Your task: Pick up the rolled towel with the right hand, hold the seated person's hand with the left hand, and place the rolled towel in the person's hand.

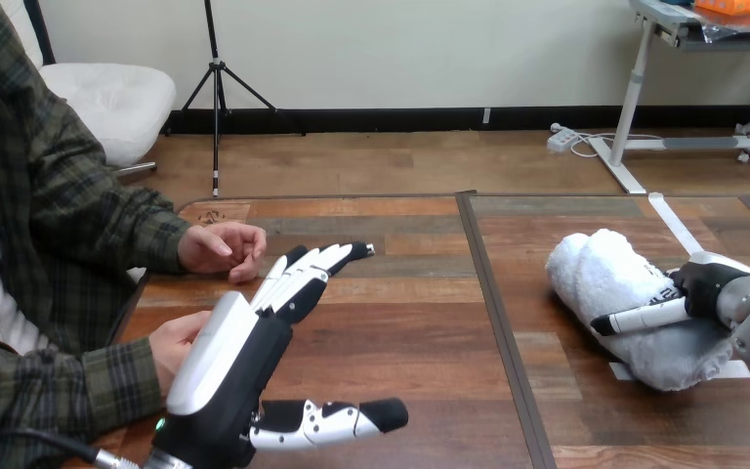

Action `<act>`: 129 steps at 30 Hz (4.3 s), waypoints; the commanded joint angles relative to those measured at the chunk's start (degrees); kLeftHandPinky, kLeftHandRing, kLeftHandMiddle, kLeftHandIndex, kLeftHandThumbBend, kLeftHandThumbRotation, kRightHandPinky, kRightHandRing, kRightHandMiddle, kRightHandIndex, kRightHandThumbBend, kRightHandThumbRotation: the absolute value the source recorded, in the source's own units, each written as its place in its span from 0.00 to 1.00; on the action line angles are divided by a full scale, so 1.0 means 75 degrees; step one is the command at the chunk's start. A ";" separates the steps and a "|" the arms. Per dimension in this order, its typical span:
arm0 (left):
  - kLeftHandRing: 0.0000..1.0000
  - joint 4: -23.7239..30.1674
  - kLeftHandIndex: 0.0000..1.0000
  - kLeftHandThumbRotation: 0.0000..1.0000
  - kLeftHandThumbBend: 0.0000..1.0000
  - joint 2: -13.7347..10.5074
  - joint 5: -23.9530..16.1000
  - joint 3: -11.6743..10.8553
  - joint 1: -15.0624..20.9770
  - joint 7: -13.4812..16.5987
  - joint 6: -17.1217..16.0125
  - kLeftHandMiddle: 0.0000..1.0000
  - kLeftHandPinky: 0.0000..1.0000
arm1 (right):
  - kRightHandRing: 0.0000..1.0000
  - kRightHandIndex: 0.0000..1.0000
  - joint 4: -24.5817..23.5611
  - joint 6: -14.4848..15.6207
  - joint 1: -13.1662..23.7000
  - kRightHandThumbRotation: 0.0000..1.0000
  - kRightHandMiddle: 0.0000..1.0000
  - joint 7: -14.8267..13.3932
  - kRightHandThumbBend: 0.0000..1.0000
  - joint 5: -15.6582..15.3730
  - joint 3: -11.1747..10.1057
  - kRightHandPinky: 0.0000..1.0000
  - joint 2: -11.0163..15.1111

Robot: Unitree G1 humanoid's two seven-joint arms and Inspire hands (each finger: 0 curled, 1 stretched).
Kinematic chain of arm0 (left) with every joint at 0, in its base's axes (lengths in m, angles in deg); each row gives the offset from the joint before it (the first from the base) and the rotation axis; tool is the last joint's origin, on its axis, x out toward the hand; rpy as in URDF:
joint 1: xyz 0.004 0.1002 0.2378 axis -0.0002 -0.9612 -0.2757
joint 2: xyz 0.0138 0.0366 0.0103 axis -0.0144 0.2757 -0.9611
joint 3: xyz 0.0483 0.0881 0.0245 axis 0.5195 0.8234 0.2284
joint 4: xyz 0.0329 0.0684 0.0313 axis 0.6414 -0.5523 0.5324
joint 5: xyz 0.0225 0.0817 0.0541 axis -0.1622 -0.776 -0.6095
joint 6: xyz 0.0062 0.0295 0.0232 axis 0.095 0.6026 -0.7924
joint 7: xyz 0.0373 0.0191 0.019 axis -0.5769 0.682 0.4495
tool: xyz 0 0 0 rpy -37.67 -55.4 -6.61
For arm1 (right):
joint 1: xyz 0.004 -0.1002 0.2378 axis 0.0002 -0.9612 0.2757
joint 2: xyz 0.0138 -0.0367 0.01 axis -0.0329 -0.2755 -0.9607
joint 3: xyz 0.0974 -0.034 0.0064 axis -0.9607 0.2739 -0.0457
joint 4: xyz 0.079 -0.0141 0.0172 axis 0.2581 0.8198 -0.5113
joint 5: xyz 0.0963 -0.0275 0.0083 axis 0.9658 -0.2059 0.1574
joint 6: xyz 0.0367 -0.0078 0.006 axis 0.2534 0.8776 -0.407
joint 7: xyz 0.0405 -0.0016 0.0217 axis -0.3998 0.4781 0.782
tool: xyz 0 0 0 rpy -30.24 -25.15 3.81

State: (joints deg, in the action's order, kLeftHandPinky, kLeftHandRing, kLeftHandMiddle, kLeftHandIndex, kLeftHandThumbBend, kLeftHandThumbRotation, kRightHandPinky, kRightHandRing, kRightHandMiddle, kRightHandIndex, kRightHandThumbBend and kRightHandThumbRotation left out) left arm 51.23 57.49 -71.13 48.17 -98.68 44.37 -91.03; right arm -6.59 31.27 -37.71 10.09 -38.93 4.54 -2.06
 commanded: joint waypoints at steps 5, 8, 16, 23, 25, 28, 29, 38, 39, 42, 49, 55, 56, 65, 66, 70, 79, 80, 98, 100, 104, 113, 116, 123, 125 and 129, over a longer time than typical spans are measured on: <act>0.92 0.0540 0.87 0.65 1.00 -0.0015 0.0340 -0.0001 0.0016 -0.0179 -0.0025 0.90 0.99 | 0.92 1.00 0.0162 -0.0190 0.0257 0.53 0.93 -0.0510 0.99 0.0154 -0.0088 0.78 -0.0380; 0.92 0.0527 0.87 0.64 1.00 -0.0022 0.0373 0.0005 0.0027 -0.0235 -0.0048 0.90 0.99 | 0.92 1.00 0.0208 -0.0288 0.0187 0.53 0.93 -0.0689 1.00 0.0205 -0.0129 0.78 -0.0412; 0.92 0.0627 0.87 0.65 1.00 -0.0007 0.0353 -0.0023 -0.0082 -0.0280 -0.0023 0.90 0.99 | 0.90 0.99 0.0282 -0.0367 0.0023 0.51 0.93 -0.1220 1.00 0.0237 -0.0119 0.80 -0.0564; 0.92 0.0634 0.87 0.65 1.00 0.0001 0.0325 -0.0057 -0.0138 -0.0250 -0.0084 0.90 0.98 | 0.84 0.89 0.0335 -0.0262 -0.0098 0.43 0.85 -0.1973 1.00 0.0060 0.0043 0.79 -0.0726; 0.92 0.0702 0.87 0.65 1.00 -0.0009 0.0360 -0.0062 -0.0173 -0.0288 -0.0033 0.90 0.98 | 0.81 0.84 0.0346 -0.0472 -0.0218 0.38 0.81 -0.2178 1.00 0.0243 -0.0157 0.75 -0.0715; 0.92 0.0730 0.86 0.65 1.00 -0.0017 0.0354 -0.0085 -0.0204 -0.0282 -0.0027 0.90 0.98 | 0.73 0.76 0.0348 -0.0552 -0.0287 0.29 0.75 -0.2450 1.00 0.0335 -0.0246 0.69 -0.0750; 0.92 0.0731 0.86 0.65 1.00 -0.0017 0.0347 -0.0092 -0.0209 -0.0277 -0.0032 0.90 0.98 | 0.70 0.73 0.0349 -0.0553 -0.0293 0.25 0.72 -0.2511 0.99 0.0338 -0.0246 0.65 -0.0762; 0.92 0.0912 0.86 0.65 1.00 -0.0062 0.0347 -0.0175 -0.0333 -0.0321 0.0102 0.90 0.98 | 0.64 0.56 0.0353 -0.0572 -0.0300 0.04 0.65 -0.2646 0.94 0.0475 -0.0395 0.56 -0.0831; 0.92 0.0878 0.86 0.65 1.00 -0.0063 0.0347 -0.0188 -0.0319 -0.0297 0.0070 0.90 0.98 | 0.64 0.55 0.0347 -0.0577 -0.0291 0.03 0.66 -0.2635 0.94 0.0527 -0.0444 0.56 -0.0838; 0.92 0.0846 0.86 0.64 1.00 -0.0069 0.0309 -0.0225 -0.0310 -0.0249 0.0050 0.90 0.98 | 0.66 0.51 0.0340 -0.0590 -0.0276 0.01 0.67 -0.2639 0.92 0.0549 -0.0474 0.57 -0.0850; 0.92 0.0824 0.86 0.65 1.00 -0.0072 0.0308 -0.0267 -0.0297 -0.0245 0.0091 0.89 0.97 | 0.67 0.49 0.0314 -0.0785 -0.0286 0.00 0.67 -0.2621 0.91 0.0674 -0.0557 0.59 -0.0829; 0.92 0.0798 0.86 0.66 1.00 -0.0064 0.0278 -0.0291 -0.0290 -0.0221 0.0098 0.89 0.97 | 0.62 0.49 0.0286 -0.0827 -0.0243 0.00 0.63 -0.2405 0.90 0.0887 -0.0759 0.53 -0.0812; 0.92 0.0789 0.86 0.66 1.00 -0.0062 0.0262 -0.0296 -0.0285 -0.0210 0.0091 0.89 0.97 | 0.61 0.49 0.0283 -0.0828 -0.0238 0.00 0.63 -0.2379 0.90 0.0913 -0.0786 0.52 -0.0812; 0.91 0.0848 0.85 0.66 1.00 -0.0041 0.0287 -0.0301 -0.0298 -0.0271 0.0152 0.89 0.97 | 0.54 0.51 0.0227 -0.1077 -0.0236 0.00 0.57 -0.2104 0.88 0.1071 -0.0912 0.45 -0.0743; 0.91 0.0856 0.85 0.66 1.00 -0.0038 0.0292 -0.0300 -0.0299 -0.0280 0.0167 0.89 0.97 | 0.54 0.51 0.0219 -0.1090 -0.0229 0.00 0.57 -0.2068 0.88 0.1080 -0.0924 0.45 -0.0734; 0.91 0.0843 0.85 0.66 1.00 -0.0052 0.0264 -0.0314 -0.0292 -0.0260 0.0133 0.89 0.96 | 0.49 0.52 0.0187 -0.1254 -0.0244 0.00 0.53 -0.1976 0.88 0.1157 -0.1016 0.40 -0.0700; 0.91 0.0827 0.85 0.66 1.00 -0.0073 0.0310 -0.0347 -0.0297 -0.0261 0.0120 0.89 0.96 | 0.38 0.43 0.0110 -0.1505 -0.0244 0.00 0.43 -0.1791 0.90 0.1497 -0.1351 0.31 -0.0668; 0.91 0.0826 0.85 0.66 1.00 -0.0076 0.0308 -0.0355 -0.0298 -0.0257 0.0120 0.89 0.96 | 0.38 0.43 0.0103 -0.1522 -0.0243 0.00 0.43 -0.1775 0.90 0.1528 -0.1382 0.31 -0.0669; 0.91 0.0978 0.85 0.66 1.00 -0.0147 -0.0015 -0.0574 -0.0399 -0.0186 0.0224 0.89 0.95 | 0.25 0.35 -0.0271 -0.2308 -0.0388 0.00 0.32 -0.0601 0.92 0.3116 -0.2638 0.21 -0.0607; 0.90 0.1054 0.85 0.66 1.00 -0.0158 -0.0165 -0.0618 -0.0431 -0.0158 0.0308 0.89 0.95 | 0.24 0.35 -0.0330 -0.2480 -0.0467 0.00 0.31 -0.0257 0.91 0.3428 -0.2876 0.20 -0.0603; 0.91 0.1067 0.85 0.64 1.00 -0.0185 -0.0196 -0.0664 -0.0458 -0.0166 0.0325 0.88 0.95 | 0.22 0.34 -0.0447 -0.2545 -0.0531 0.00 0.29 0.0154 0.91 0.3793 -0.3121 0.18 -0.0625; 0.94 0.1143 0.87 0.62 1.00 -0.0294 -0.0450 -0.0871 -0.0504 -0.0061 0.0337 0.90 0.96 | 0.21 0.33 -0.0946 -0.3079 -0.0910 0.00 0.28 0.0911 0.89 0.4283 -0.3349 0.17 -0.0668; 0.94 0.1316 0.87 0.61 1.00 -0.0364 -0.0586 -0.0959 -0.0546 -0.0095 0.0492 0.90 0.96 | 0.22 0.33 -0.1167 -0.3082 -0.1060 0.00 0.28 0.1116 0.89 0.4548 -0.3532 0.18 -0.0747; 0.96 0.1727 0.90 0.61 1.00 -0.0563 -0.1158 -0.1214 -0.0634 -0.0041 0.0881 0.93 0.98 | 0.21 0.34 -0.1757 -0.3420 -0.1515 0.00 0.29 0.1823 0.87 0.5028 -0.3694 0.17 -0.0873; 0.96 0.1806 0.90 0.61 1.00 -0.0611 -0.1271 -0.1265 -0.0654 -0.0026 0.0963 0.93 0.98 | 0.21 0.34 -0.1902 -0.3477 -0.1626 0.00 0.29 0.2038 0.86 0.5187 -0.3744 0.17 -0.0906; 0.97 0.1920 0.91 0.61 1.00 -0.0807 -0.1492 -0.1405 -0.0618 0.0020 0.1051 0.93 0.98 | 0.22 0.34 -0.2450 -0.3311 -0.1932 0.00 0.29 0.2155 0.87 0.5398 -0.3758 0.17 -0.0983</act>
State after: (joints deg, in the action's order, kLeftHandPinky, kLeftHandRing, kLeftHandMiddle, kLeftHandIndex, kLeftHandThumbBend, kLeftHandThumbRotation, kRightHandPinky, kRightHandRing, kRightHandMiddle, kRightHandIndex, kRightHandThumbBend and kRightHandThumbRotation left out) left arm 61.30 53.80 -80.82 39.97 -105.18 42.96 -83.87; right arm -17.87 7.70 -52.22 25.00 -1.21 -21.71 -7.73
